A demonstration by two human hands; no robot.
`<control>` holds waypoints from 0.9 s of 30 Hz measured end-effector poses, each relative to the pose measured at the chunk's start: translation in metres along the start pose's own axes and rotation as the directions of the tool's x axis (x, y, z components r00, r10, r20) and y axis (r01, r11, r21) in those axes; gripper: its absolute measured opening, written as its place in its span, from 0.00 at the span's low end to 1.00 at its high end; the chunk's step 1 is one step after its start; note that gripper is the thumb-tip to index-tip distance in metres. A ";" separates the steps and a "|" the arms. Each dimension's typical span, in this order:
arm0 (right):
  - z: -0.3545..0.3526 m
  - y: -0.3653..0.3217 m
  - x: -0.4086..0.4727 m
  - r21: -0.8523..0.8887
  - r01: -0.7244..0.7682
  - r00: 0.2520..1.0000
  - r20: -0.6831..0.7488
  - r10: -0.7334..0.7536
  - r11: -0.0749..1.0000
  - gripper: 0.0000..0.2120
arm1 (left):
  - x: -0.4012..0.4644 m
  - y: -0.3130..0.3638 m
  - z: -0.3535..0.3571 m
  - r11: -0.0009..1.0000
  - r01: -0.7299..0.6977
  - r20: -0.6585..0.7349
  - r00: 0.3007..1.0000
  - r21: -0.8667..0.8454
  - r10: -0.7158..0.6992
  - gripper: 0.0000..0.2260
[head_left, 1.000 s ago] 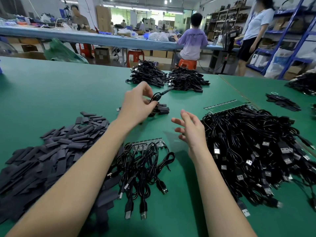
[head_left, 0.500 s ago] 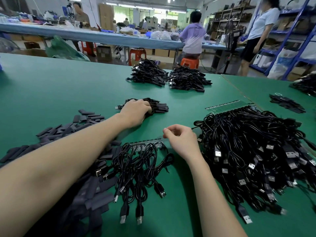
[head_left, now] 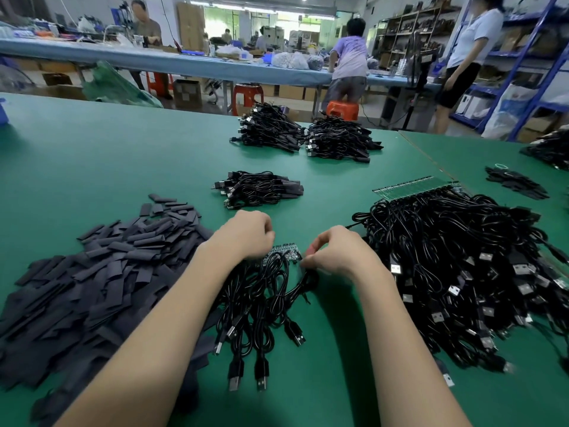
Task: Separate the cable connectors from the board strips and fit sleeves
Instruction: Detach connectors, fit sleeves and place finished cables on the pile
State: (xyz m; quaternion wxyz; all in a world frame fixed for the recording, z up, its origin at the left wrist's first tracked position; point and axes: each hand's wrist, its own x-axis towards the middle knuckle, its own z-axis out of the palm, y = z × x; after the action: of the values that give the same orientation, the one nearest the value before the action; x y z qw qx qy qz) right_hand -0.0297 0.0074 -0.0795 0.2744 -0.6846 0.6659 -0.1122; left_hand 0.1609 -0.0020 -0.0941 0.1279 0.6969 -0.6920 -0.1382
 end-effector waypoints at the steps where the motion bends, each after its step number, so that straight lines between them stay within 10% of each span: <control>1: 0.000 0.000 -0.001 0.011 -0.004 1.000 0.000 0.004 1.000 0.08 | 0.000 0.002 0.001 1.000 0.007 0.006 1.000 -0.010 -0.007 0.11; 7: -0.004 0.004 -0.001 0.164 0.034 0.997 0.069 -0.046 0.986 0.13 | 0.000 0.003 -0.005 0.959 -0.046 -0.029 0.999 -0.278 0.039 0.06; 17: 0.004 0.003 0.002 0.593 0.308 0.951 -0.200 -0.235 0.743 0.06 | -0.014 0.004 -0.021 0.819 -0.339 -0.114 0.939 -0.463 0.324 0.06; 27: 0.000 0.011 0.001 0.773 0.088 0.990 0.004 -0.143 0.629 0.11 | -0.015 0.003 -0.020 0.747 -0.375 -0.098 0.916 -0.548 0.388 0.05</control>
State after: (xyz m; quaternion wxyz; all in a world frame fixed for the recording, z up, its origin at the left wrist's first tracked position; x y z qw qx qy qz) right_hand -0.0389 0.0069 -0.0850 0.5536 -0.5468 0.5000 -0.3803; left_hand 0.1652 0.0131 -0.0741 0.3428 0.4713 -0.7503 -0.3121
